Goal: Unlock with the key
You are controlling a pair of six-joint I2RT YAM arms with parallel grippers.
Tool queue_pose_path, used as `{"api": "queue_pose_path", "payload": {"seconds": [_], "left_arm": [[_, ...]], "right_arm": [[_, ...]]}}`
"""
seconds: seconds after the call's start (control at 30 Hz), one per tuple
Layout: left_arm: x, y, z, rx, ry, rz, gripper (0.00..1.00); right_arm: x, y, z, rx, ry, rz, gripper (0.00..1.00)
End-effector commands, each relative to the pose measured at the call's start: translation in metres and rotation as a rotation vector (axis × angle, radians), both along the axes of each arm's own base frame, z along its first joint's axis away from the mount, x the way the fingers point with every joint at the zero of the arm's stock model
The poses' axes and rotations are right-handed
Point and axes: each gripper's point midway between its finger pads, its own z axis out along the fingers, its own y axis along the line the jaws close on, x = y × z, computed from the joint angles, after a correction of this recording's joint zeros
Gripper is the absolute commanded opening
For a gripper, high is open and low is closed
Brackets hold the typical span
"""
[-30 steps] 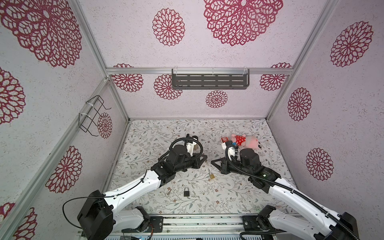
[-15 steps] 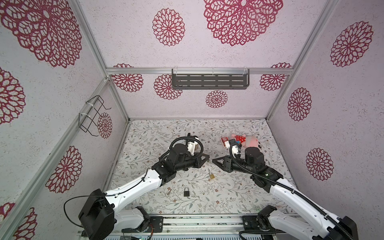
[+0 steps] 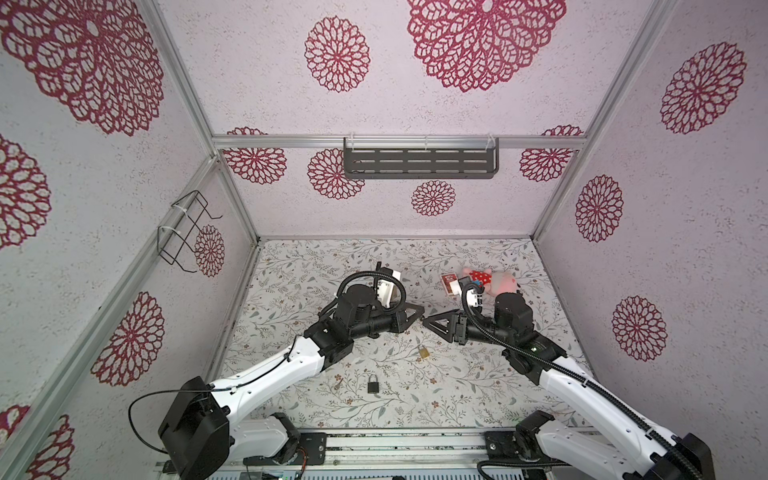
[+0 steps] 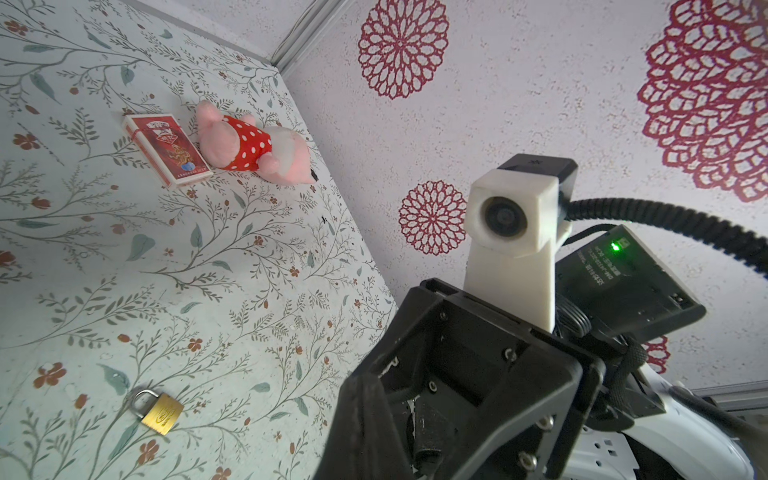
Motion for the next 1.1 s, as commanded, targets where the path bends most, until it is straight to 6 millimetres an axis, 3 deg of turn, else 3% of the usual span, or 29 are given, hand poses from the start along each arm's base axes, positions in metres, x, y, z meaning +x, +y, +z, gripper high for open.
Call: {"api": "queue_pose_path", "payload": {"seconds": [0.0, 0.43, 0.83, 1.07], "left_arm": [[0.003, -0.005, 0.021, -0.062, -0.039, -0.03, 0.0], [-0.001, -0.007, 0.032, -0.099, -0.056, -0.056, 0.0], [0.0, -0.009, 0.035, -0.102, -0.06, -0.059, 0.0], [0.001, -0.01, 0.035, -0.104, -0.059, -0.059, 0.0]], "right_arm": [[0.0, 0.001, 0.017, 0.051, -0.042, 0.031, 0.47], [-0.004, 0.001, 0.024, 0.13, -0.029, 0.081, 0.37], [-0.001, 0.0, 0.023, 0.132, -0.019, 0.075, 0.18], [-0.004, 0.002, 0.024, 0.155, -0.006, 0.105, 0.19]]}}
